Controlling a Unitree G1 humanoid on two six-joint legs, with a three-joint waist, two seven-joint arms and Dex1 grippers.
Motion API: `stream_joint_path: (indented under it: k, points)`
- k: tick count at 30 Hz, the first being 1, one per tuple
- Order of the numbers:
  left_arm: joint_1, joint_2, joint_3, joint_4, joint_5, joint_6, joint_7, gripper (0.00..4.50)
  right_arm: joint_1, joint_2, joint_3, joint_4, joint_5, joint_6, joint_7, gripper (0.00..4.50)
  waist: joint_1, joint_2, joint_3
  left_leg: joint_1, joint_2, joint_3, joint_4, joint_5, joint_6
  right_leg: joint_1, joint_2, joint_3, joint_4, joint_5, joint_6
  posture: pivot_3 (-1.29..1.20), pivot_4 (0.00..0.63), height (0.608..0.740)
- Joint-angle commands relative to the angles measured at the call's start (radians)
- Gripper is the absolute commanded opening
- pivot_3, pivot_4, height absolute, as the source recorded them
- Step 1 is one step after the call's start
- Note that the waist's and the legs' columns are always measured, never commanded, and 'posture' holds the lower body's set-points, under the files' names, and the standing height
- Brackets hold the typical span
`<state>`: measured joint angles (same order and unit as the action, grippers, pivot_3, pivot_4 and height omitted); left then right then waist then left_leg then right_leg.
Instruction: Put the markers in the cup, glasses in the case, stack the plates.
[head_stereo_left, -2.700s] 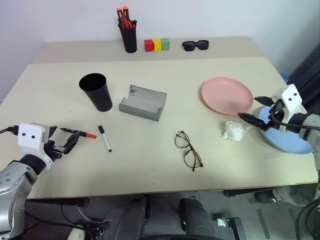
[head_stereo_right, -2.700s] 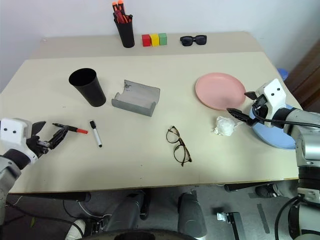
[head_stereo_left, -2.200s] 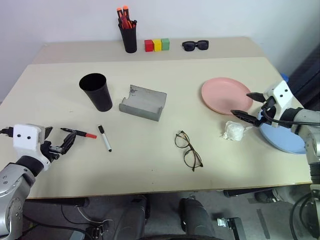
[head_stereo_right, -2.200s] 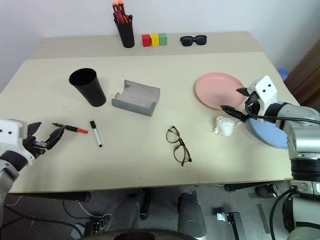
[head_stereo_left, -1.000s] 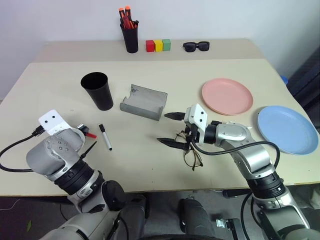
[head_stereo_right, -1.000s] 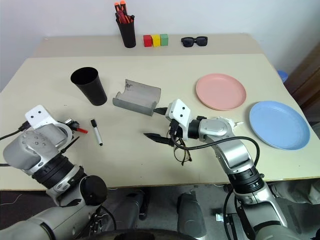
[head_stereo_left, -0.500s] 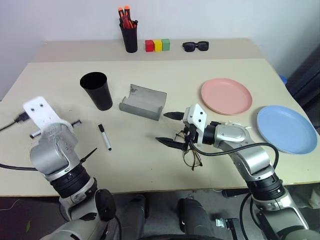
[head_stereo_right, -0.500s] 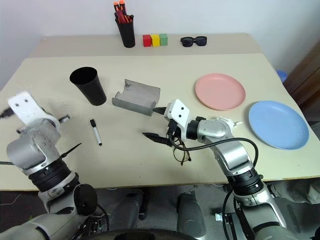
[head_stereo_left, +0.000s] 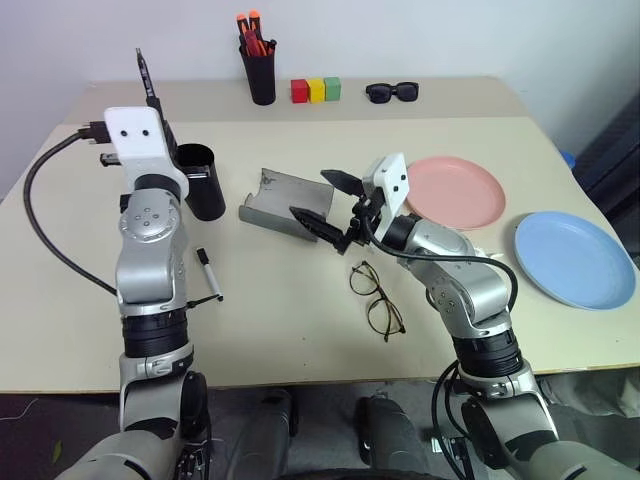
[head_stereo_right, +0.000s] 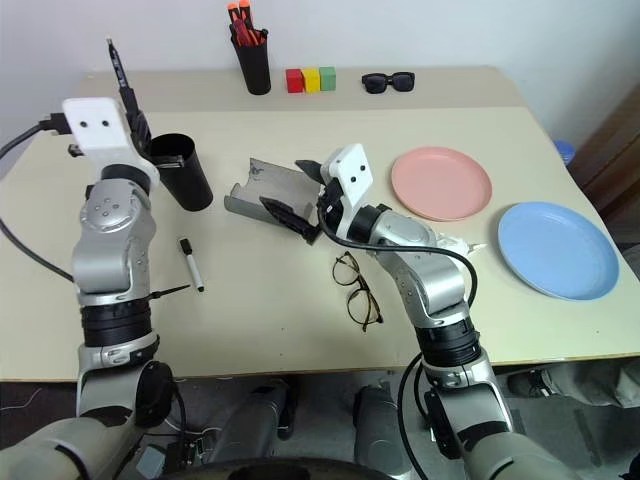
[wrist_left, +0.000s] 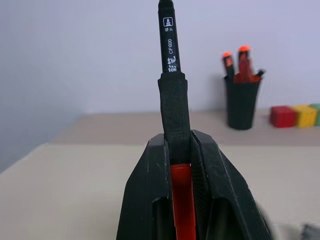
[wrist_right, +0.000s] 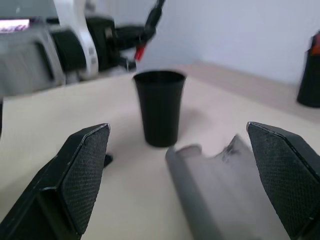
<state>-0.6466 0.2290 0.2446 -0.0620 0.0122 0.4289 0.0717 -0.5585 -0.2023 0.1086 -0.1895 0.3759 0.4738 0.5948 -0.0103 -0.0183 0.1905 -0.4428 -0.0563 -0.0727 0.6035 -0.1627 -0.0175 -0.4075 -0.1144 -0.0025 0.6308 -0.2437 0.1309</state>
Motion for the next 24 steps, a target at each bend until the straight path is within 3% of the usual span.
stream_joint_path:
  k: [1, 7, 14, 24]
  points:
    - [-0.015, 0.0, -0.034, 0.042, 0.025, -0.092, 0.015, 0.04, -0.014, 0.012, -0.018, -0.016, 0.011, -0.011, -0.017, 4.5, -0.001, 0.0, 0.0, 0.0, 0.0, 0.0, 0.0, 0.0, 0.0, 0.0, 0.0, 0.0, 0.0, 0.0, 0.0, 0.0, 0.15, 0.74]
    - [0.01, -0.004, -0.044, 0.068, 0.035, -0.119, 0.052, 0.04, 0.004, 0.013, -0.011, -0.035, 0.009, -0.013, -0.03, 4.5, -0.002, 0.0, 0.0, 0.0, 0.0, 0.0, 0.0, 0.0, 0.0, 0.0, 0.0, 0.0, 0.001, 0.0, 0.0, 0.0, 0.15, 0.74]
    - [0.015, 0.004, -0.045, 0.079, 0.054, -0.121, 0.091, 3.45, 0.012, 0.013, -0.003, -0.045, 0.012, -0.009, -0.032, 4.5, -0.001, 0.0, 0.0, 0.0, 0.0, 0.0, 0.0, 0.0, 0.0, 0.0, 0.0, 0.0, 0.001, 0.0, 0.0, 0.0, 0.15, 0.74]
    - [0.039, -0.011, -0.019, 0.05, 0.034, -0.103, 0.104, 3.45, -0.004, 0.017, 0.003, -0.023, 0.012, -0.016, -0.019, 4.5, -0.002, 0.0, 0.0, 0.0, 0.0, 0.0, 0.0, 0.0, 0.0, 0.0, 0.0, 0.0, 0.001, 0.0, 0.0, 0.0, 0.15, 0.74]
